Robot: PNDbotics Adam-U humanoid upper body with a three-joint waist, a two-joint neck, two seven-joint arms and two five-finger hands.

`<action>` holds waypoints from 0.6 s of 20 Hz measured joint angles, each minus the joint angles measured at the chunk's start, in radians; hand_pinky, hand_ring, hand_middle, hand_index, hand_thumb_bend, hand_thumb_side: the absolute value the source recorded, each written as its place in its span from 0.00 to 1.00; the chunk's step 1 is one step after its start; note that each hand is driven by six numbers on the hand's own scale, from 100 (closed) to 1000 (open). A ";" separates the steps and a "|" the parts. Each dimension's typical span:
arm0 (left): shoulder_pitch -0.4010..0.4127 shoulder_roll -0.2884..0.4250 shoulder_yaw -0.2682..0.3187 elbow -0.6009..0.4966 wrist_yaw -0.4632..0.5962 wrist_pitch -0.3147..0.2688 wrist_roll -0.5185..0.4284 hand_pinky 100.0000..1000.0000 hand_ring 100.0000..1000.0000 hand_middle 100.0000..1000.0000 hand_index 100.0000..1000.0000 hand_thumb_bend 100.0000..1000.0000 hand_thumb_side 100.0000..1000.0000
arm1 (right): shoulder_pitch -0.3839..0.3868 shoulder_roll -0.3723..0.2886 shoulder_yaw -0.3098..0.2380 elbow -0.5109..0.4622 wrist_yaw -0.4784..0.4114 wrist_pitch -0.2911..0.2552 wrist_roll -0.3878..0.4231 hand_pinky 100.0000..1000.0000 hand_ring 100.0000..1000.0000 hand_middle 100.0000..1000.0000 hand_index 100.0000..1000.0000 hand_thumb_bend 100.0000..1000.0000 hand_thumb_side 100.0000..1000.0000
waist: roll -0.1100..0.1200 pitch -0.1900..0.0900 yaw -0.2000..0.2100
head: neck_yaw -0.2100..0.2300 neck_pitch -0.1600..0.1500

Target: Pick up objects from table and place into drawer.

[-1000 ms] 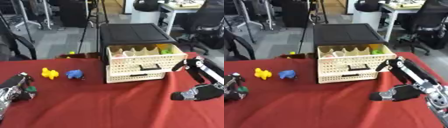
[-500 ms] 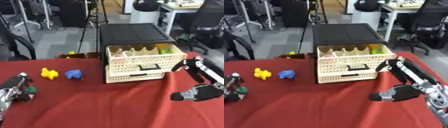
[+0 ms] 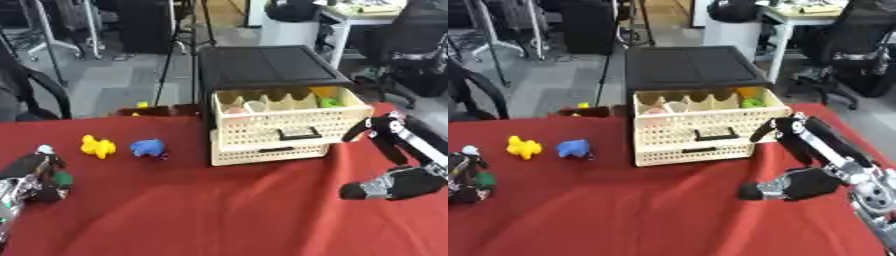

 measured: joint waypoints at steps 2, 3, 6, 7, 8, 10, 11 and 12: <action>0.000 0.000 0.000 0.000 0.000 0.000 0.000 0.46 0.41 0.43 0.65 0.24 0.00 | 0.000 0.000 0.000 0.000 0.000 0.000 0.000 0.00 0.00 0.00 0.62 1.00 0.61 | 0.001 0.001 0.000 | -0.001 0.000; 0.000 0.000 0.000 0.000 0.000 0.001 0.000 0.46 0.40 0.42 0.64 0.24 0.00 | 0.000 0.000 0.000 0.000 0.001 -0.001 0.001 0.00 0.00 0.00 0.62 1.00 0.61 | 0.001 0.001 -0.001 | -0.001 0.000; 0.000 0.000 0.000 0.002 0.000 0.004 0.003 0.43 0.32 0.32 0.52 0.18 0.00 | 0.000 0.000 0.000 0.000 0.002 -0.002 0.001 0.00 0.00 0.00 0.62 1.00 0.61 | 0.001 0.001 -0.001 | -0.003 0.000; 0.000 0.000 0.000 0.002 0.000 0.005 0.006 0.43 0.32 0.31 0.51 0.17 0.00 | 0.000 0.000 0.000 0.001 0.002 -0.002 0.001 0.00 0.00 0.00 0.62 1.00 0.61 | 0.001 0.001 -0.001 | -0.003 0.000; 0.001 0.000 0.000 0.002 0.001 0.006 0.009 0.42 0.30 0.28 0.49 0.15 0.00 | 0.000 0.000 0.000 0.001 0.002 -0.002 0.001 0.00 0.00 0.00 0.62 1.00 0.61 | 0.001 0.001 -0.001 | -0.003 0.000; 0.002 -0.001 0.000 0.002 0.004 0.008 0.015 0.41 0.28 0.26 0.46 0.12 0.00 | -0.001 0.000 0.000 0.003 0.002 -0.002 0.001 0.00 0.00 0.00 0.62 1.00 0.61 | 0.001 0.001 -0.002 | -0.003 0.000; 0.002 -0.001 0.000 0.002 0.005 0.009 0.019 0.41 0.28 0.25 0.45 0.12 0.00 | -0.001 0.000 0.000 0.003 0.002 -0.002 0.001 0.00 0.00 0.00 0.62 1.00 0.61 | 0.001 0.001 -0.002 | -0.003 0.000; 0.002 -0.002 0.000 0.002 0.007 0.010 0.022 0.40 0.27 0.24 0.44 0.10 0.00 | -0.001 0.000 0.000 0.005 0.002 -0.002 0.002 0.00 0.00 0.00 0.62 1.00 0.60 | 0.001 0.001 -0.002 | -0.003 0.000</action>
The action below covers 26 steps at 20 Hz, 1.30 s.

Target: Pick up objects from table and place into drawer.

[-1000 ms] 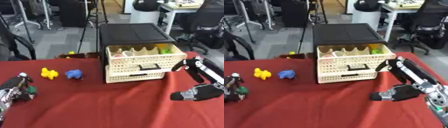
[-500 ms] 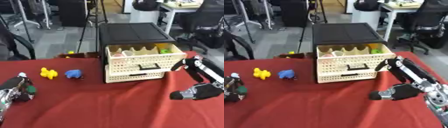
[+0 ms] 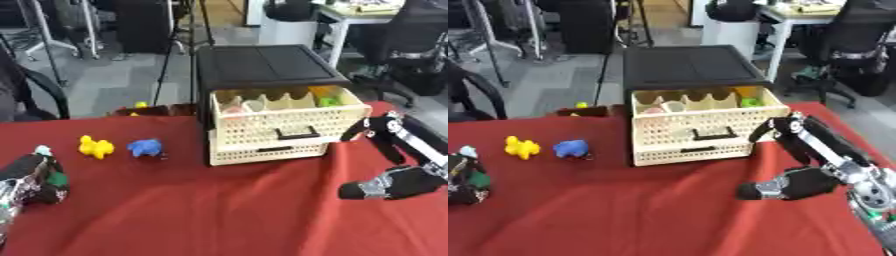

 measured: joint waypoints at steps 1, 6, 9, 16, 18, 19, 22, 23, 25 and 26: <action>0.000 -0.001 0.000 0.000 0.002 0.001 0.003 0.40 0.26 0.24 0.44 0.10 0.00 | 0.000 0.000 0.000 0.001 0.000 0.000 0.000 0.00 0.00 0.00 0.62 1.00 0.60 | 0.000 0.000 0.000 | 0.000 0.000; 0.000 -0.002 -0.001 -0.006 0.016 0.000 0.006 0.39 0.25 0.22 0.42 0.07 0.00 | 0.000 0.003 0.000 0.002 0.000 -0.001 0.000 0.00 0.00 0.00 0.62 1.00 0.60 | 0.000 0.000 0.000 | -0.001 0.000; -0.001 -0.002 -0.007 -0.025 0.029 -0.006 0.002 0.39 0.25 0.22 0.42 0.06 0.00 | 0.000 0.004 0.000 0.002 0.000 -0.001 0.000 0.00 0.00 0.00 0.62 1.00 0.61 | 0.000 0.000 0.000 | -0.001 0.000; -0.015 0.025 -0.022 -0.107 0.073 -0.031 -0.035 0.39 0.24 0.21 0.41 0.04 0.00 | 0.001 0.007 0.000 0.008 0.000 -0.002 -0.001 0.00 0.00 0.00 0.62 1.00 0.61 | 0.000 -0.009 0.001 | -0.007 0.000; -0.021 0.031 -0.030 -0.137 0.092 -0.039 -0.045 0.39 0.24 0.21 0.41 0.02 0.00 | 0.001 0.008 0.000 0.008 0.000 -0.002 -0.001 0.00 0.00 0.00 0.62 1.00 0.60 | -0.001 -0.012 0.001 | -0.009 0.000; -0.025 0.031 -0.035 -0.154 0.103 -0.044 -0.050 0.39 0.24 0.21 0.41 0.01 0.00 | 0.001 0.008 0.000 0.008 0.000 -0.002 -0.001 0.00 0.00 0.00 0.62 1.00 0.60 | -0.002 -0.013 0.001 | -0.009 0.000; -0.036 0.031 -0.054 -0.211 0.142 -0.061 -0.067 0.39 0.24 0.20 0.40 0.00 0.00 | 0.002 0.008 0.000 0.012 0.000 -0.002 -0.001 0.00 0.00 0.00 0.62 1.00 0.60 | -0.005 -0.015 0.001 | -0.010 0.000; -0.040 0.031 -0.061 -0.229 0.157 -0.065 -0.075 0.39 0.24 0.20 0.40 0.00 0.00 | 0.002 0.008 0.000 0.013 0.000 -0.002 -0.001 0.00 0.00 0.00 0.62 1.00 0.60 | -0.006 -0.016 0.001 | -0.010 0.000; -0.047 0.031 -0.075 -0.267 0.191 -0.073 -0.090 0.39 0.24 0.20 0.40 0.00 0.00 | 0.002 0.009 0.000 0.014 0.000 -0.002 -0.001 0.00 0.00 0.00 0.62 1.00 0.60 | -0.008 -0.019 0.001 | -0.010 0.000; -0.051 0.031 -0.081 -0.284 0.207 -0.075 -0.097 0.39 0.24 0.20 0.40 0.00 0.00 | 0.002 0.009 0.000 0.014 0.000 -0.002 -0.001 0.00 0.00 0.00 0.62 1.00 0.60 | -0.009 -0.019 0.001 | -0.010 0.000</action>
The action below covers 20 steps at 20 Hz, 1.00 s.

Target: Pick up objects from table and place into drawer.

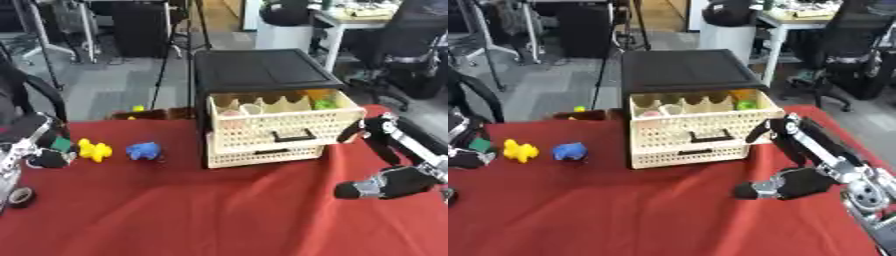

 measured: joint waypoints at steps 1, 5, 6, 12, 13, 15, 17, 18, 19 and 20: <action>-0.005 0.000 -0.006 -0.016 0.016 -0.002 -0.007 0.39 0.24 0.20 0.40 0.00 0.00 | 0.000 0.000 0.000 0.000 0.000 0.000 0.000 0.00 0.00 0.00 0.62 1.00 0.60 | -0.001 -0.001 0.000 | 0.000 0.000; -0.023 -0.006 -0.028 -0.076 0.083 -0.006 -0.034 0.39 0.24 0.20 0.40 0.00 0.00 | 0.000 0.001 0.000 0.001 0.000 0.000 0.000 0.00 0.00 0.00 0.62 1.00 0.59 | -0.006 -0.006 -0.004 | 0.000 0.000; -0.027 -0.012 -0.032 -0.090 0.100 -0.005 -0.040 0.39 0.24 0.20 0.40 0.00 0.00 | 0.000 0.003 0.000 0.003 0.000 0.000 0.001 0.00 0.00 0.00 0.62 1.00 0.59 | -0.007 -0.006 -0.005 | 0.000 0.000; -0.058 -0.056 -0.055 -0.157 0.191 0.003 -0.065 0.39 0.24 0.20 0.40 0.00 0.00 | 0.000 0.009 0.006 0.007 0.000 -0.002 0.004 0.00 0.00 0.00 0.62 1.00 0.59 | -0.011 -0.011 -0.017 | 0.002 0.001; -0.062 -0.066 -0.058 -0.165 0.204 0.005 -0.067 0.39 0.24 0.20 0.40 0.00 0.00 | 0.000 0.010 0.006 0.007 0.000 -0.002 0.005 0.00 0.00 0.00 0.62 1.00 0.59 | -0.011 -0.012 -0.020 | 0.002 0.001; -0.071 -0.088 -0.062 -0.176 0.224 0.009 -0.070 0.39 0.24 0.20 0.40 0.00 0.00 | 0.000 0.014 0.007 0.007 0.000 -0.003 0.008 0.00 0.00 0.00 0.62 1.00 0.59 | -0.013 -0.012 -0.029 | 0.006 0.001; -0.079 -0.109 -0.068 -0.180 0.237 0.012 -0.069 0.39 0.24 0.20 0.40 0.00 0.01 | -0.001 0.018 0.010 0.007 0.000 -0.004 0.009 0.00 0.00 0.00 0.62 1.00 0.59 | -0.014 -0.012 -0.037 | 0.010 0.001; -0.083 -0.118 -0.070 -0.181 0.240 0.014 -0.067 0.39 0.24 0.20 0.40 0.00 0.01 | -0.001 0.018 0.012 0.007 0.000 -0.004 0.010 0.00 0.00 0.00 0.62 1.00 0.59 | -0.015 -0.012 -0.041 | 0.011 0.001; -0.086 -0.127 -0.073 -0.182 0.244 0.016 -0.065 0.39 0.24 0.20 0.40 0.00 0.02 | -0.001 0.018 0.012 0.007 0.000 -0.004 0.012 0.00 0.00 0.00 0.62 1.00 0.59 | -0.016 -0.012 -0.045 | 0.012 0.001; -0.088 -0.137 -0.073 -0.182 0.247 0.018 -0.061 0.39 0.24 0.20 0.40 0.00 0.02 | -0.002 0.018 0.012 0.007 -0.001 -0.005 0.013 0.00 0.00 0.00 0.62 1.00 0.59 | -0.016 -0.012 -0.050 | 0.014 0.000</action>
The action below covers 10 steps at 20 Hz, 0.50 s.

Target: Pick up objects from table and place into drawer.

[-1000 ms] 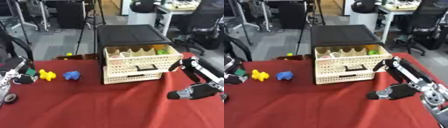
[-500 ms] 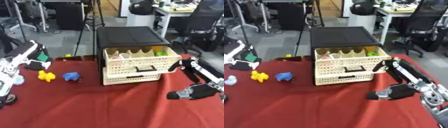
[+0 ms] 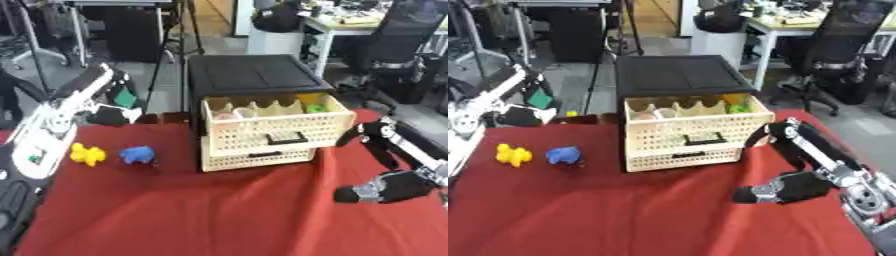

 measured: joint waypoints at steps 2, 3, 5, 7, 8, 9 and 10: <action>-0.006 -0.018 -0.003 0.000 0.004 0.004 0.010 0.39 0.24 0.20 0.40 0.00 0.03 | -0.001 0.000 0.000 0.000 0.000 -0.001 0.002 0.00 0.00 0.00 0.62 1.00 0.59 | 0.000 0.000 -0.008 | 0.005 0.000; -0.009 -0.026 -0.005 0.000 0.006 0.006 0.016 0.39 0.24 0.20 0.40 0.00 0.03 | -0.003 0.000 0.000 0.000 0.000 -0.002 0.002 0.00 0.00 0.00 0.62 1.00 0.59 | 0.000 0.001 -0.013 | 0.007 -0.001; -0.019 -0.042 -0.006 0.000 0.009 0.007 0.033 0.39 0.24 0.20 0.40 0.00 0.03 | -0.009 0.001 0.003 0.000 -0.001 -0.003 0.004 0.00 0.00 0.00 0.62 1.00 0.59 | 0.000 0.004 -0.025 | 0.011 -0.004; -0.027 -0.054 -0.006 0.000 0.014 0.009 0.056 0.39 0.24 0.20 0.40 0.00 0.04 | -0.014 0.003 0.006 0.000 -0.002 -0.005 0.007 0.00 0.00 0.00 0.62 1.00 0.59 | 0.000 0.008 -0.038 | 0.016 -0.009; -0.030 -0.060 -0.006 0.001 0.018 0.011 0.069 0.39 0.24 0.20 0.40 0.00 0.05 | -0.018 0.006 0.007 0.000 -0.003 -0.005 0.009 0.00 0.00 0.00 0.62 1.00 0.59 | 0.000 0.011 -0.045 | 0.019 -0.011; -0.033 -0.065 -0.006 0.002 0.022 0.012 0.082 0.39 0.24 0.20 0.40 0.00 0.06 | -0.022 0.008 0.008 0.000 -0.004 -0.006 0.010 0.00 0.00 0.00 0.62 1.00 0.59 | 0.000 0.013 -0.053 | 0.022 -0.014; -0.034 -0.069 -0.006 0.005 0.025 0.013 0.094 0.39 0.24 0.20 0.40 0.00 0.06 | -0.026 0.008 0.010 -0.001 -0.004 -0.006 0.012 0.00 0.00 0.00 0.62 1.00 0.59 | 0.000 0.015 -0.060 | 0.024 -0.018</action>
